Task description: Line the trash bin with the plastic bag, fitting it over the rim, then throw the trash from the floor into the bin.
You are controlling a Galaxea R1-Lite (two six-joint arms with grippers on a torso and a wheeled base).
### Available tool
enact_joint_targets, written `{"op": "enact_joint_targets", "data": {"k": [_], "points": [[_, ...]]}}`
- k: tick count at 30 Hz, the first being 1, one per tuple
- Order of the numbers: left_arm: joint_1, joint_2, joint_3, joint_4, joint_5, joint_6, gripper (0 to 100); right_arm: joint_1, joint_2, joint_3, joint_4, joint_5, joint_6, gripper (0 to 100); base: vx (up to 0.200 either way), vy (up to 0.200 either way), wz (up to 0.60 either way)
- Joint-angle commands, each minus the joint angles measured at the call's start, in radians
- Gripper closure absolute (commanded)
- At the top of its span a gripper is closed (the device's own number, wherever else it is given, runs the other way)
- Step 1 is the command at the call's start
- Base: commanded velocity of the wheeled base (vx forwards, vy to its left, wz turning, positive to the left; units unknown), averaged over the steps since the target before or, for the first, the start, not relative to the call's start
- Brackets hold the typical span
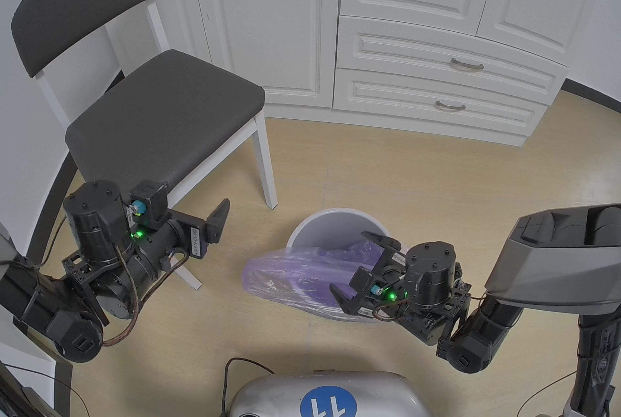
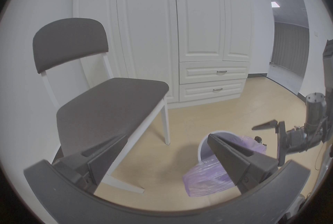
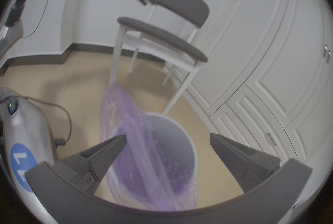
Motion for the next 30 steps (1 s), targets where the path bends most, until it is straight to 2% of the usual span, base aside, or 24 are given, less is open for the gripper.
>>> {"op": "enact_joint_targets", "data": {"k": [1,3,6,8,11,15,23,30], "points": [[0.068,-0.032,-0.011,-0.009,0.0,0.018,0,0.029,-0.164,-0.045,0.298,-0.035,-0.115,0,0.0,0.0,0.0],[0.117,-0.037,-0.014,-0.009,-0.008,0.035,0,0.037,-0.181,-0.075,0.418,-0.104,-0.138,0,0.0,0.0,0.0],[0.184,-0.043,-0.014,-0.013,-0.062,0.047,0,0.052,-0.141,-0.143,0.455,-0.218,-0.144,0,0.0,0.0,0.0],[0.215,-0.058,-0.014,-0.016,-0.106,0.045,0,0.052,-0.104,-0.187,0.456,-0.254,-0.146,0,0.0,0.0,0.0],[0.261,-0.077,-0.016,-0.016,-0.166,0.042,0,0.051,-0.04,-0.236,0.461,-0.271,-0.146,0,0.0,0.0,0.0],[0.289,-0.089,-0.019,-0.016,-0.206,0.041,0,0.051,0.012,-0.273,0.466,-0.273,-0.146,0,0.0,0.0,0.0],[0.333,-0.08,-0.041,-0.016,-0.213,0.038,0,0.066,0.031,-0.305,0.516,-0.276,-0.152,0,0.0,0.0,0.0],[0.339,-0.075,-0.047,-0.016,-0.215,0.036,0,0.065,0.061,-0.327,0.526,-0.276,-0.152,0,0.0,0.0,0.0]]}}
